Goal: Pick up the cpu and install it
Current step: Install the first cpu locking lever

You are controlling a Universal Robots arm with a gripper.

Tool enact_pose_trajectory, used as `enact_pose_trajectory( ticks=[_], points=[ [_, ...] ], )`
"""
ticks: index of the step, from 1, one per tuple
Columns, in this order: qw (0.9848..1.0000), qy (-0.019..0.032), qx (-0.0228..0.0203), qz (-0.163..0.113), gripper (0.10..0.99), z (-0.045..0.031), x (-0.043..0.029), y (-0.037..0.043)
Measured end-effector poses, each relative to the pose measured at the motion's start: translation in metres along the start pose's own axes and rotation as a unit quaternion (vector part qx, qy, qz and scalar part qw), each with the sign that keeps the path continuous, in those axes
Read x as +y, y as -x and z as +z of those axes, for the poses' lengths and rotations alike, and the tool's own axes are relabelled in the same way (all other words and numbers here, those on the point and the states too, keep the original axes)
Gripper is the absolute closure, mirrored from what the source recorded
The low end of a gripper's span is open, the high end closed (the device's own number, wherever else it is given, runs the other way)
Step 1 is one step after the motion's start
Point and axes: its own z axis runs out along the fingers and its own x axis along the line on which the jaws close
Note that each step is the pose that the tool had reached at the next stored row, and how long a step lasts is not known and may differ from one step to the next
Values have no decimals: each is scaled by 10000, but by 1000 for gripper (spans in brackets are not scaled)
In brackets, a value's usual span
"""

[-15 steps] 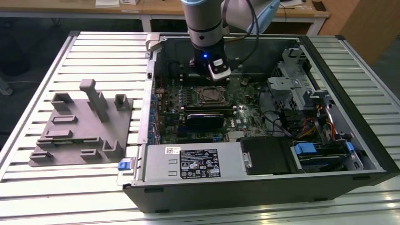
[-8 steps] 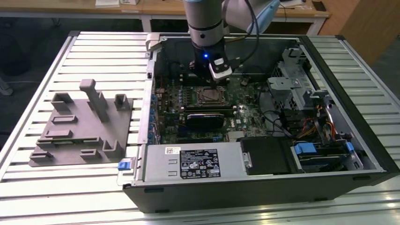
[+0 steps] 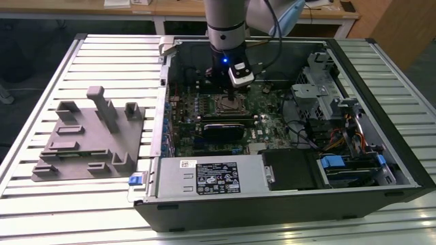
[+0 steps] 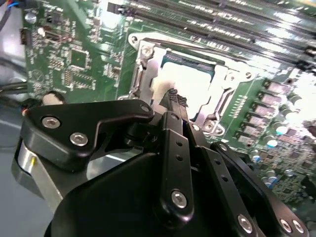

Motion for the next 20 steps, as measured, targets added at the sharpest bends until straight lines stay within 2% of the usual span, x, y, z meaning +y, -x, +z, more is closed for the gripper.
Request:
enact_pose_trajectory(
  ticks=[3, 5, 7, 14, 20],
  points=[
    [9998, -72, 159, -2, 980, 5, 2, 16],
    [9996, -103, 261, -1, 980, 9, 1, 29],
    [9994, -121, 320, 1, 980, 11, 2, 42],
    [9994, -121, 321, 1, 980, 0, 3, 45],
    [9994, -120, 321, 2, 980, -152, 11, 67]
  ],
)
